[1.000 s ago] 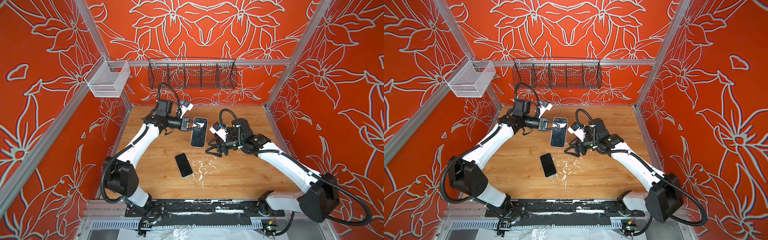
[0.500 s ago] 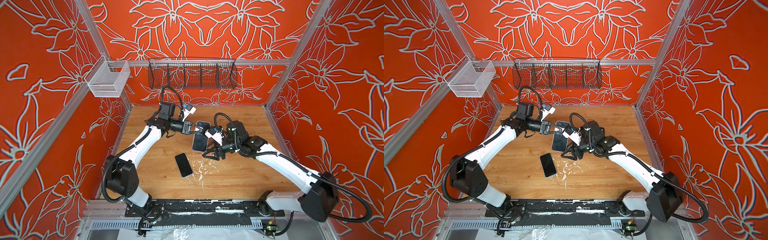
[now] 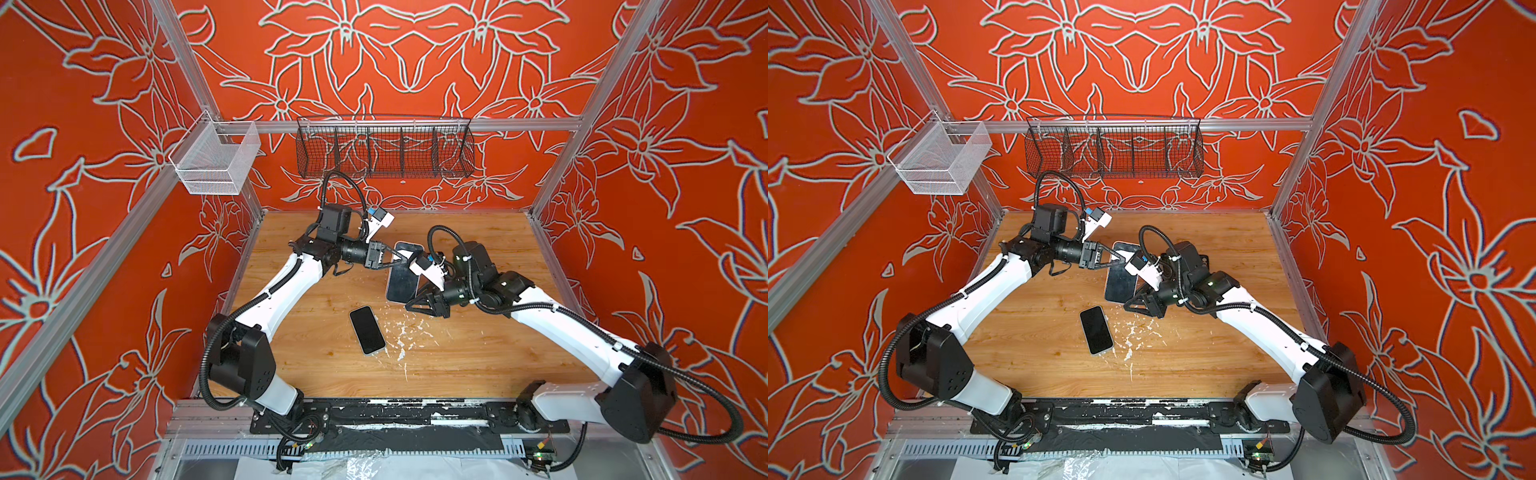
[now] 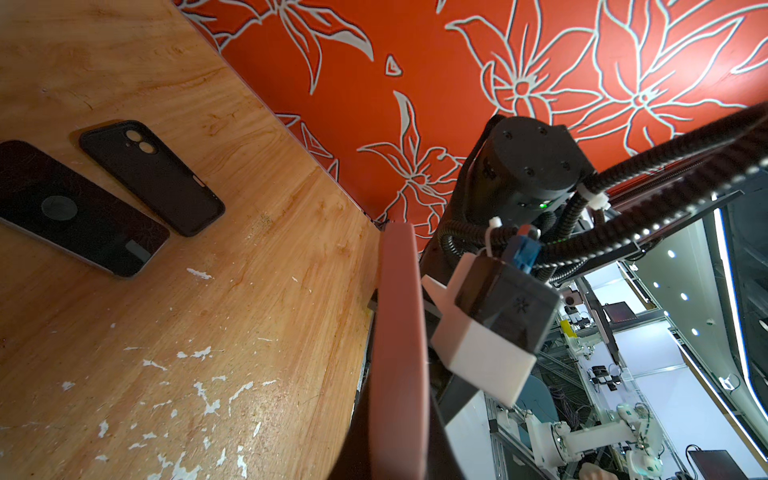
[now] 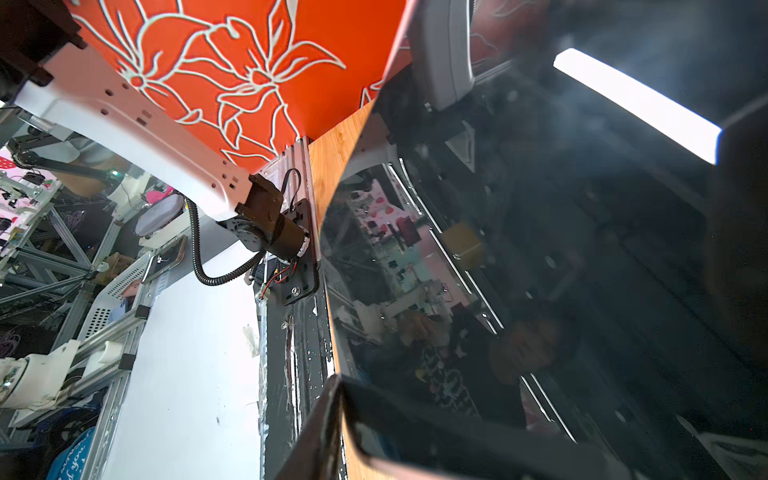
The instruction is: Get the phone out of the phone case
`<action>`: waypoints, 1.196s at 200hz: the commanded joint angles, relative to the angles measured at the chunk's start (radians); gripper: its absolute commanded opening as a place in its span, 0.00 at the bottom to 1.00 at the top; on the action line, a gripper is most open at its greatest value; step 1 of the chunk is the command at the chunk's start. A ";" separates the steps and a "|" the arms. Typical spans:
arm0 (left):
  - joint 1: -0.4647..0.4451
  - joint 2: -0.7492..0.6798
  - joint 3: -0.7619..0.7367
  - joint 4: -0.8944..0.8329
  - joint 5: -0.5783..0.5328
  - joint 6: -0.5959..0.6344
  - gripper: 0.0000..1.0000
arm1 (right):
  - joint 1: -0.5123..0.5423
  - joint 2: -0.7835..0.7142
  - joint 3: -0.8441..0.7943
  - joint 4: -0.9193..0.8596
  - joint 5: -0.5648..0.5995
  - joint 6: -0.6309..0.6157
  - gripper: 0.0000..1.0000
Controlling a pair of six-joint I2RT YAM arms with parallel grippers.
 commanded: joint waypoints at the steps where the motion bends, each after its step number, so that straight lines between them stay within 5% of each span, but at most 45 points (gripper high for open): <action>1: -0.008 -0.034 -0.004 0.062 0.027 -0.015 0.00 | 0.009 -0.004 0.004 0.027 -0.045 -0.015 0.24; 146: -0.008 -0.020 -0.013 0.117 0.044 -0.049 0.00 | 0.008 -0.047 -0.016 0.041 -0.064 0.004 0.13; 239: -0.017 -0.011 -0.099 0.325 0.071 -0.200 0.00 | 0.008 -0.051 -0.036 0.052 -0.046 -0.036 0.01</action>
